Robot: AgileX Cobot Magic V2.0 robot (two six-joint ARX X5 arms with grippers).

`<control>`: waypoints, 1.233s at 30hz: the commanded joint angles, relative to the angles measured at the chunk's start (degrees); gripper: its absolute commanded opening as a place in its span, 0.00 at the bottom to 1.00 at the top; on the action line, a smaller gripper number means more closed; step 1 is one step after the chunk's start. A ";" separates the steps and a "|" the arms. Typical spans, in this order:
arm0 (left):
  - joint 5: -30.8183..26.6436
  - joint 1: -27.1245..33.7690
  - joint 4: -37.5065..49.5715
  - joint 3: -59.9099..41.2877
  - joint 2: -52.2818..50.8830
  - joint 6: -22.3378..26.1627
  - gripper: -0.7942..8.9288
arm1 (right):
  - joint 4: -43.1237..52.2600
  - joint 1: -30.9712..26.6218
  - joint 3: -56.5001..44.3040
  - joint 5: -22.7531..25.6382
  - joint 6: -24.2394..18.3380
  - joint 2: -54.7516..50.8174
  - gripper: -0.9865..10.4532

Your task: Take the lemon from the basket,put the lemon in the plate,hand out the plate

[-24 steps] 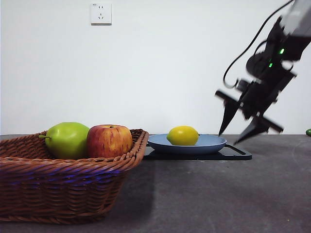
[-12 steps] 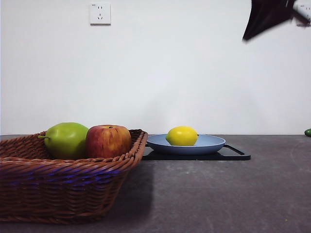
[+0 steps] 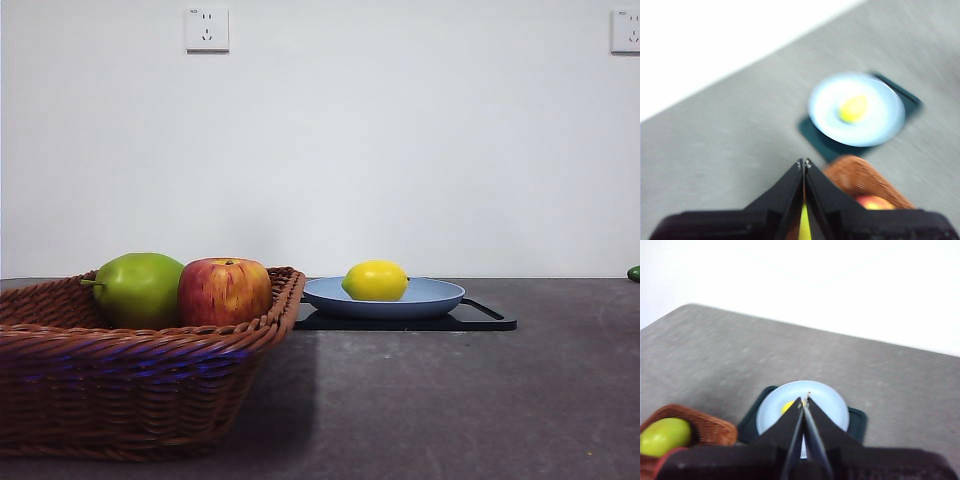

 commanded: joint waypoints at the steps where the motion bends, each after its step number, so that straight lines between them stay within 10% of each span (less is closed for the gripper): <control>1: 2.16 2.25 3.02 -5.68 -4.22 -0.81 0.09 | 3.19 0.61 -6.16 1.62 0.98 -4.33 0.09; 15: 4.52 7.21 18.80 -39.08 -32.28 -8.50 0.09 | 18.43 4.26 -35.98 1.73 5.18 -30.08 0.09; 37: 5.68 7.21 20.39 -40.24 -34.45 -8.46 0.09 | 18.40 4.20 -36.48 7.67 6.73 -30.60 0.09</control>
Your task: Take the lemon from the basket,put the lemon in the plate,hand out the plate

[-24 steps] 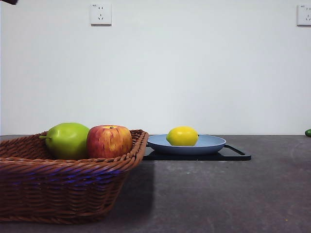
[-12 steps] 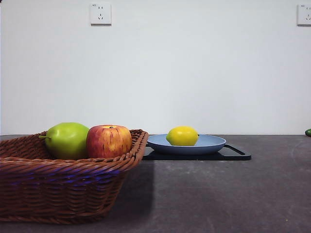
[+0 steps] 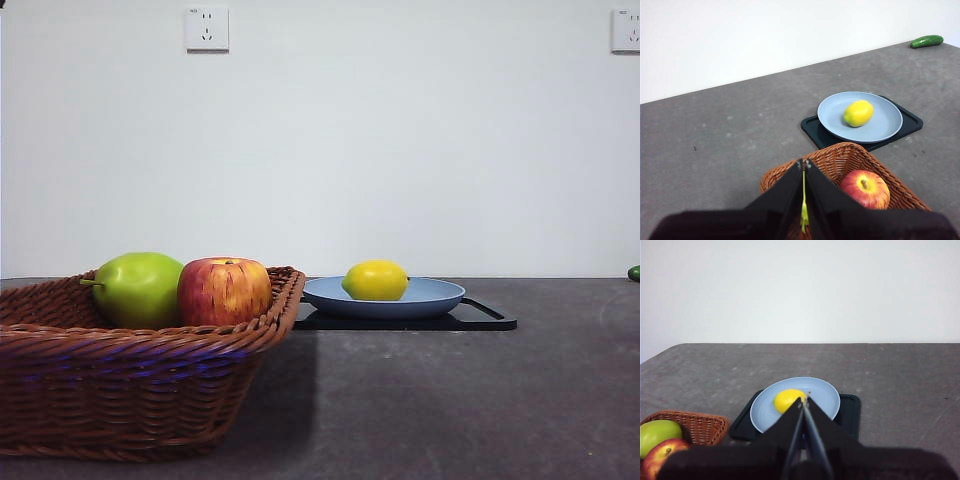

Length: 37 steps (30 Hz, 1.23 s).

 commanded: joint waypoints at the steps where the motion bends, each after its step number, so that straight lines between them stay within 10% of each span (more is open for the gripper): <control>1: -0.20 -0.09 0.61 0.70 0.20 -0.39 0.09 | 0.52 0.26 0.31 0.17 0.52 0.04 0.09; 12: -3.41 3.65 -11.34 -1.53 -14.21 -0.26 0.09 | 0.52 0.26 0.31 0.20 0.52 0.04 0.09; 23: -9.22 17.46 -3.85 -16.98 -26.69 -0.42 0.09 | 0.52 0.26 0.31 0.17 0.52 0.04 0.09; 37: -9.07 19.26 4.63 -32.15 -27.30 -4.17 0.09 | 0.52 0.26 0.31 0.17 0.55 0.04 0.09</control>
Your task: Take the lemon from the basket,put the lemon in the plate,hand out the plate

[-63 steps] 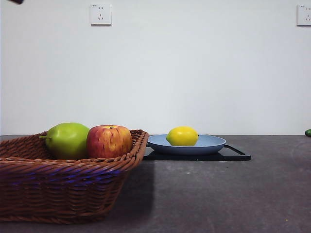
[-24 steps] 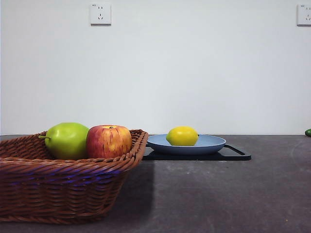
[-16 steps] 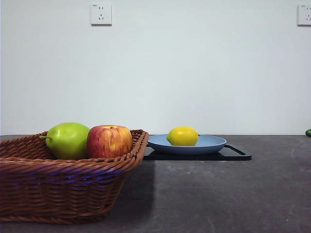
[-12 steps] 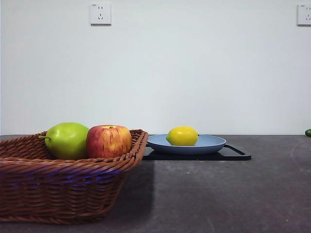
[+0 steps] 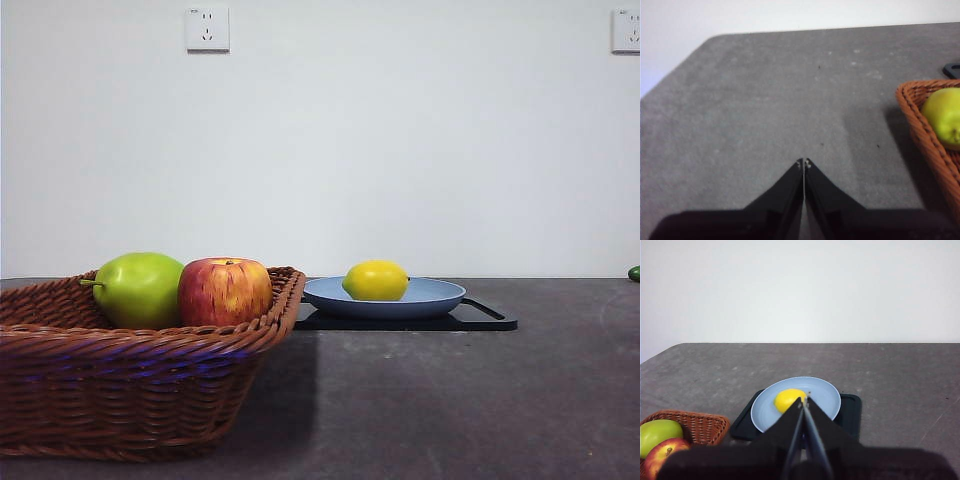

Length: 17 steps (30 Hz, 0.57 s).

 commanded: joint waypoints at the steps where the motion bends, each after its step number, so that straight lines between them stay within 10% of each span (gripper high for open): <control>1: 0.02 0.20 1.27 -0.79 -0.22 -2.32 0.09 | 0.52 0.26 0.31 0.17 0.52 0.04 0.09; 17: 0.02 0.20 1.49 -1.97 -2.43 -2.32 0.09 | 0.52 0.26 0.31 0.20 0.52 0.04 0.09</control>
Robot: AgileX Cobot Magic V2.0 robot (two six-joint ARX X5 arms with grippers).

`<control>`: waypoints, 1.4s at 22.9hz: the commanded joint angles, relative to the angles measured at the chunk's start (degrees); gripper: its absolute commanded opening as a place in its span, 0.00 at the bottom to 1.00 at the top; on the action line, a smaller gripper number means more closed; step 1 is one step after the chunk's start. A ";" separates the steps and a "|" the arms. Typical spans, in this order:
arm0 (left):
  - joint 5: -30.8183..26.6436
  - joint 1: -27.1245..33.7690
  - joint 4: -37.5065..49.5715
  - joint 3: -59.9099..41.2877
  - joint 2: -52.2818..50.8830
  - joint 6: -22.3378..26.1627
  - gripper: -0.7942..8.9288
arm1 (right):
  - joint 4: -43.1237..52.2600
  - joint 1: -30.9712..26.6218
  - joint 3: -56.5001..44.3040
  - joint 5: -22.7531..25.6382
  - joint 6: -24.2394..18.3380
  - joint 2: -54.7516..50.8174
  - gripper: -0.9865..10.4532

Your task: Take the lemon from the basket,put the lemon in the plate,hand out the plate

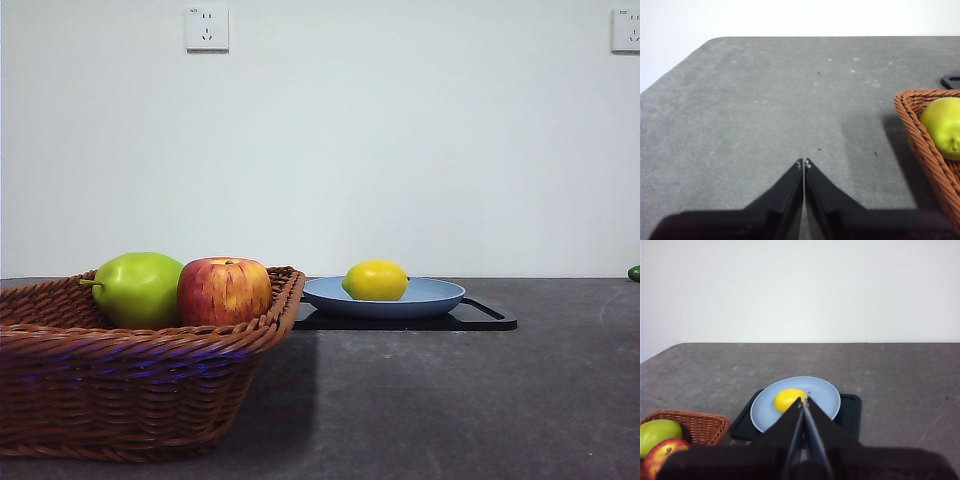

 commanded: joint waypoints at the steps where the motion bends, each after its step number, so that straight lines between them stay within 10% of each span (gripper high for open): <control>1: -0.04 0.20 0.31 -0.50 -0.15 -0.39 0.09 | 0.52 0.26 0.31 0.17 0.52 0.04 0.09; 18: -0.07 0.20 0.28 -0.50 -0.15 -0.39 0.09 | 0.52 0.26 0.31 0.20 0.35 0.04 0.09; 23: -0.07 0.20 0.28 -0.50 -0.15 -0.39 0.09 | 2.91 0.15 0.33 15.61 -13.94 0.00 0.09; 27: -0.04 0.20 0.28 -0.50 -0.15 -0.39 0.09 | 0.66 0.22 0.31 22.60 -9.20 -2.19 0.09; 32: -0.07 0.20 0.28 -0.50 -0.15 -0.39 0.09 | -0.44 -3.13 -1.57 20.06 -9.35 -8.35 0.09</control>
